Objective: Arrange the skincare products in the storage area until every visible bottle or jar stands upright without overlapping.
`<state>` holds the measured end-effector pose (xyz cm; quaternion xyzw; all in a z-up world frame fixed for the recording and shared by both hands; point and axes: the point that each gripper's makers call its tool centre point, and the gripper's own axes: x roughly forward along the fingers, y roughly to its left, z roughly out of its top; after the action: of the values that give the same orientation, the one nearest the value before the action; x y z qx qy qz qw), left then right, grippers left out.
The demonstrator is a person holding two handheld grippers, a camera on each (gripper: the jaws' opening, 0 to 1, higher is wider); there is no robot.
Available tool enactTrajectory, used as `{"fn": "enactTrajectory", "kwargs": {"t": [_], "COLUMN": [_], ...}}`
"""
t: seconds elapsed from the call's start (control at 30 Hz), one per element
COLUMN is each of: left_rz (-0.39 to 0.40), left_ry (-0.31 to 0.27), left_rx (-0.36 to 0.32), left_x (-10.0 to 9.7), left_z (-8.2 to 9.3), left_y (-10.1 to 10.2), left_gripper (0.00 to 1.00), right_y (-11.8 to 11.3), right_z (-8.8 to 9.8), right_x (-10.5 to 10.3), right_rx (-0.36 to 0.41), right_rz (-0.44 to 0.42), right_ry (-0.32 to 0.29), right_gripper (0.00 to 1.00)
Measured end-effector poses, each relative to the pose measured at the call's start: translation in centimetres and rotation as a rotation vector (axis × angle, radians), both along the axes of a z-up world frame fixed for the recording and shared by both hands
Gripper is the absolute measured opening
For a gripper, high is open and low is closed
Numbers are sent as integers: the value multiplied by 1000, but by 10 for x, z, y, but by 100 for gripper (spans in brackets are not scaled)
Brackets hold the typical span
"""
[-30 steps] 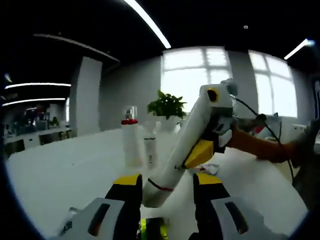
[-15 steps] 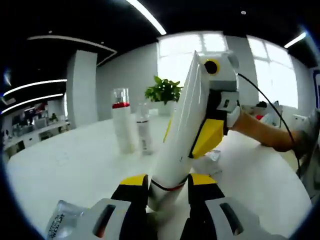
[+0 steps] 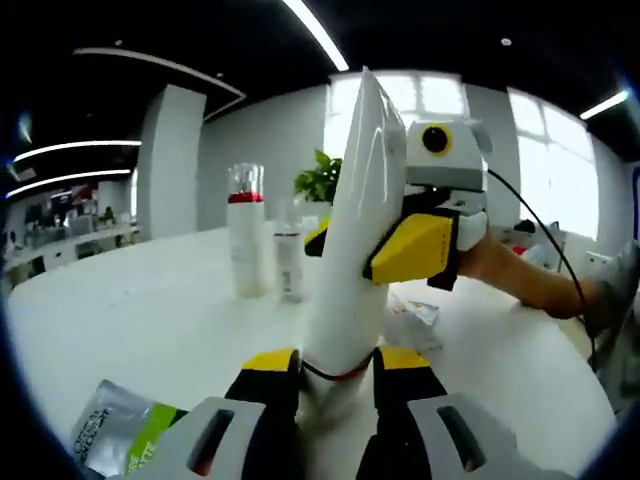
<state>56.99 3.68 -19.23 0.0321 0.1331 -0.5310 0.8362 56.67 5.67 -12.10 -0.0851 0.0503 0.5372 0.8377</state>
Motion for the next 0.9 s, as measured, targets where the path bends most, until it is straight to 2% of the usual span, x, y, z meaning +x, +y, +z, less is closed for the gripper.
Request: {"fn": "enactTrajectory", "kwargs": {"t": [0.1, 0.23, 0.4, 0.6, 0.83, 0.9], "left_rz": [4, -6, 4, 13, 8, 4], "left_ry": [-23, -80, -67, -59, -75, -75], "left_rx": [31, 124, 120, 76, 12, -2], "left_x": [1, 0, 2, 3, 3, 1], "left_z": [-4, -12, -10, -4, 8, 8], "left_y": [0, -1, 2, 7, 11, 10], "left_gripper": [29, 30, 32, 35, 35, 33], "right_y": [4, 7, 12, 16, 15, 15], "right_z": [1, 2, 3, 3, 4, 3], "right_x": [1, 0, 0, 1, 3, 3], "right_rx": [38, 73, 98, 116, 125, 119], "right_rz": [4, 16, 19, 27, 20, 15], "right_ry": [-10, -16, -51, -85, -84, -93], "right_gripper": [19, 18, 18, 18, 18, 19]}}
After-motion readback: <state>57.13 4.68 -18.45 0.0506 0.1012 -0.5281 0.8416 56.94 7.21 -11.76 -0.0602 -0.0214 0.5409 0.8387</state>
